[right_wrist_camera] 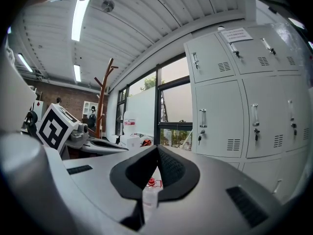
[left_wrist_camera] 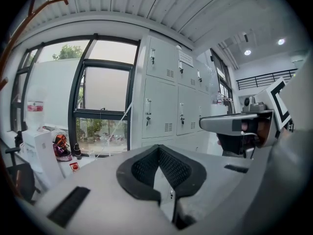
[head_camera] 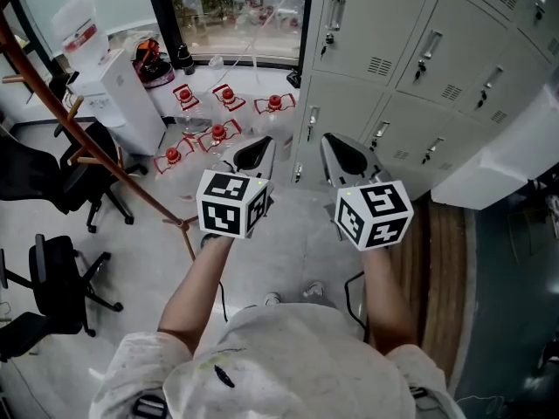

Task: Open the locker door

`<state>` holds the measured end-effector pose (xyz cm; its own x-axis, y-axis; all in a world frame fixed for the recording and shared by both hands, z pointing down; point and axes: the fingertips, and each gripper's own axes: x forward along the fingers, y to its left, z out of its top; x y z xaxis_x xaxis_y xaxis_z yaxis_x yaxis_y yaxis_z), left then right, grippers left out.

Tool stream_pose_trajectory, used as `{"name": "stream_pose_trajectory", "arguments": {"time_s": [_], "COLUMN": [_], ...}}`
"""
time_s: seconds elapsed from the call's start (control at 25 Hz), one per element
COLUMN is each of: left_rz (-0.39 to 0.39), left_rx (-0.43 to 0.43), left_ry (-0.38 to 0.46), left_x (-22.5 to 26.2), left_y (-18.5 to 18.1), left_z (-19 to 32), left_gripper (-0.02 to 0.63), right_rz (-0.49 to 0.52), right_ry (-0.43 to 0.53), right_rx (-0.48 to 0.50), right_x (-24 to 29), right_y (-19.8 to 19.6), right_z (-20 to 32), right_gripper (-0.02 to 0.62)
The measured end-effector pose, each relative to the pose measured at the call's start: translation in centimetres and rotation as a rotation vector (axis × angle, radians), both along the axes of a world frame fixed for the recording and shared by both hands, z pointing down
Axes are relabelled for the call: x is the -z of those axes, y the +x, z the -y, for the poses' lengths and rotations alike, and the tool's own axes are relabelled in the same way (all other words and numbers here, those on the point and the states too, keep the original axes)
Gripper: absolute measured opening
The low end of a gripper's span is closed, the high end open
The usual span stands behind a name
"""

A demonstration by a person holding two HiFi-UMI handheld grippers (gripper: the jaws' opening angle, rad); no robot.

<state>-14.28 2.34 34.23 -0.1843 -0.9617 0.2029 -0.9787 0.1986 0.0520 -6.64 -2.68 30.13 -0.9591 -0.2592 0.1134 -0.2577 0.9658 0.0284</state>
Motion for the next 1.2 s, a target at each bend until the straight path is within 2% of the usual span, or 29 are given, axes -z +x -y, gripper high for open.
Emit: {"name": "stream_pose_trajectory", "arguments": {"time_s": [0.28,0.8,1.2], "left_rz": [0.005,0.045,0.068], "left_rx": [0.015,0.045,0.097], "left_ry": [-0.020,-0.022,-0.024], "left_x": [-1.3,-0.1,0.7], "left_y": [-1.8,-5.4,-7.3], "left_z": [3.5,14.9,20.1], "left_gripper": [0.006,0.006,0.006], "right_rz": [0.007,0.042,0.066], "right_ry": [-0.012,-0.001,0.002], "right_rx": [0.021,0.066,0.134], "right_x": [-1.1,0.0,0.8], "right_y": [-1.9,-6.1,-8.5], "right_z": [3.5,15.2,20.3], "right_gripper": [-0.005,-0.005,-0.005]}}
